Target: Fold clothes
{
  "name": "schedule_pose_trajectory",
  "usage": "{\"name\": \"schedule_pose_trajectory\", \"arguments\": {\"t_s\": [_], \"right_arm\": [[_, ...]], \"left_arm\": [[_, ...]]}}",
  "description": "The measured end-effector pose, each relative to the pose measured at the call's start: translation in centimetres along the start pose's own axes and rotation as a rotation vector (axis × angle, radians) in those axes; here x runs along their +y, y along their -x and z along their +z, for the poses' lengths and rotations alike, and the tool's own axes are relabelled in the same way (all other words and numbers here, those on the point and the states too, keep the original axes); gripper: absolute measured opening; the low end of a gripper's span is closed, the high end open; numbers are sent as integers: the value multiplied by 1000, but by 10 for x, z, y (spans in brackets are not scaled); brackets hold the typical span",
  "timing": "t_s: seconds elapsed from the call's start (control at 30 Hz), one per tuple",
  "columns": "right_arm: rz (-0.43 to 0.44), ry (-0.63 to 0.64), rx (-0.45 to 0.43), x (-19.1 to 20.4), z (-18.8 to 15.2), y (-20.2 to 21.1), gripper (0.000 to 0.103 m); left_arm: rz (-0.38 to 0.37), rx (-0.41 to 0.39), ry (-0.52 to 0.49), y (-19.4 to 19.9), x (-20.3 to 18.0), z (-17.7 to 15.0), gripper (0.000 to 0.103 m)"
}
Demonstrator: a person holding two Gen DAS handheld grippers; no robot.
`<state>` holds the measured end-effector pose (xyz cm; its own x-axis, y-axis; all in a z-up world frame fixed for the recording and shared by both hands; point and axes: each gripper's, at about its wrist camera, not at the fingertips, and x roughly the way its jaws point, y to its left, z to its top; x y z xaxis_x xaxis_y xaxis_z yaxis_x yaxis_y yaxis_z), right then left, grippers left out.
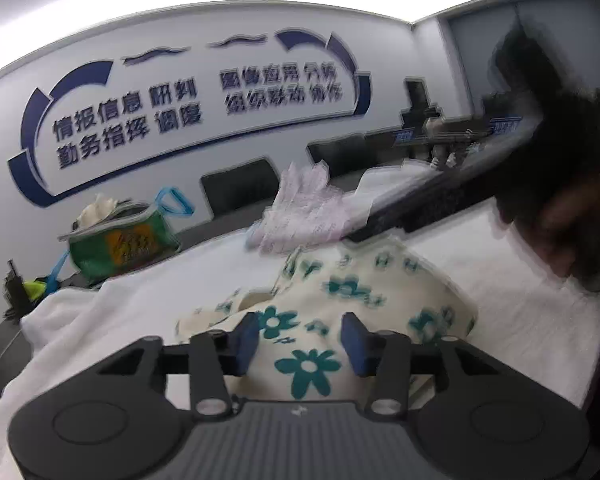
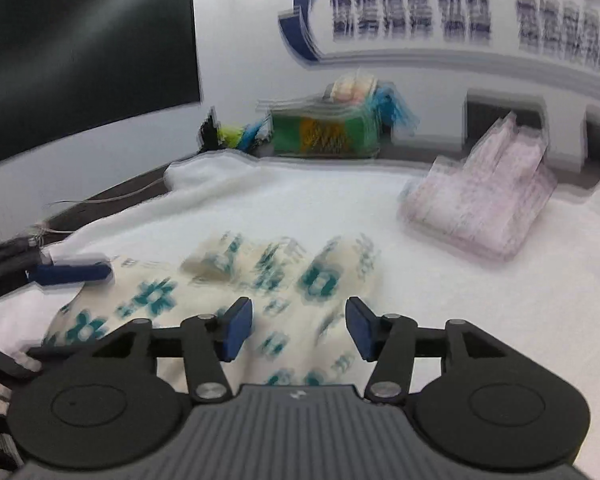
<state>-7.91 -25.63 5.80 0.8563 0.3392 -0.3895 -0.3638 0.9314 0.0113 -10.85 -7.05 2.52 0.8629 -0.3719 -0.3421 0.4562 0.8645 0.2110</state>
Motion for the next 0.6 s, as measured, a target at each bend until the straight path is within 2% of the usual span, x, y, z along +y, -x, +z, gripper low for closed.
{"name": "schedule_pose_trajectory", "arguments": {"t_s": [0.07, 0.13, 0.2, 0.3, 0.4, 0.47, 0.53, 0.57, 0.6], "right_arm": [[-1, 30, -45, 5, 6, 16, 33], [53, 41, -28, 14, 6, 16, 23], [98, 60, -5, 26, 5, 11, 22], [92, 90, 84, 42, -6, -25, 22], [102, 58, 153, 42, -19, -48, 22], [115, 19, 164, 39, -21, -51, 22], [113, 36, 164, 40, -23, -46, 22], [109, 46, 165, 41, -23, -46, 22], [108, 48, 164, 41, -24, -44, 22]], "left_arm": [[-16, 14, 47, -2, 6, -3, 43], [-35, 28, 90, -4, 12, -5, 43], [-54, 41, 133, -6, 17, -8, 43], [-66, 71, 189, -5, 26, -13, 43], [-71, 93, 197, 3, 34, -24, 44], [-89, 96, 224, 13, 41, -29, 45], [-112, 98, 260, 25, 50, -33, 46], [-116, 100, 276, 30, 54, -34, 52], [-112, 102, 292, 36, 58, -35, 53]]}}
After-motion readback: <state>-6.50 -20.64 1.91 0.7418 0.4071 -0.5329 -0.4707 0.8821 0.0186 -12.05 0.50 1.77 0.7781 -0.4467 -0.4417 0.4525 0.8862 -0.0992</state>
